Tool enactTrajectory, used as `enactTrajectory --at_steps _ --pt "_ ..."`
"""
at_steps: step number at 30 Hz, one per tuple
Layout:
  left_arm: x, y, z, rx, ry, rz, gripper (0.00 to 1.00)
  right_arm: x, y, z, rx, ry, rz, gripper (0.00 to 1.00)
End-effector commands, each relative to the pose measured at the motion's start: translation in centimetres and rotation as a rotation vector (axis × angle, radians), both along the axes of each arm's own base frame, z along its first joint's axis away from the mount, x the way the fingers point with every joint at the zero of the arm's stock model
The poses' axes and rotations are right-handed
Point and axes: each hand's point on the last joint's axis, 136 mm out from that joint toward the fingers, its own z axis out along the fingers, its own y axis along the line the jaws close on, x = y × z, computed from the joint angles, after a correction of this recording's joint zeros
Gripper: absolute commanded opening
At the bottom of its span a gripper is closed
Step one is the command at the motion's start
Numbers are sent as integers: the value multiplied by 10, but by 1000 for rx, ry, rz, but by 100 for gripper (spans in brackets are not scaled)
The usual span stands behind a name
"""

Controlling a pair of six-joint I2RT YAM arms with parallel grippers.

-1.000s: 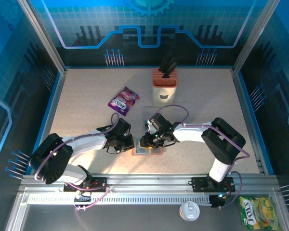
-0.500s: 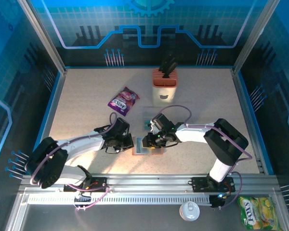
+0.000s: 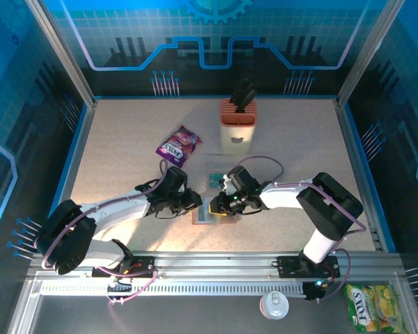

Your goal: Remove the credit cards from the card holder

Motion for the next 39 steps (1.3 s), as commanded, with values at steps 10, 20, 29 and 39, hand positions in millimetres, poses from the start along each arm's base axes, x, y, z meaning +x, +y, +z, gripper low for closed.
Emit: enactTrajectory --at_steps 10,20,29,39 --pt "-3 -14 -10 -47 49 -21 27 0 0 0 137 58 -45 23" --pt "-3 -16 -18 -36 75 -19 27 0 -1 -1 157 69 -46 22" --pt "0 -23 -15 -51 67 -23 28 -1 -1 -4 165 79 -50 22" --pt "5 -37 -6 -139 60 -24 25 2 2 4 190 62 -47 21"
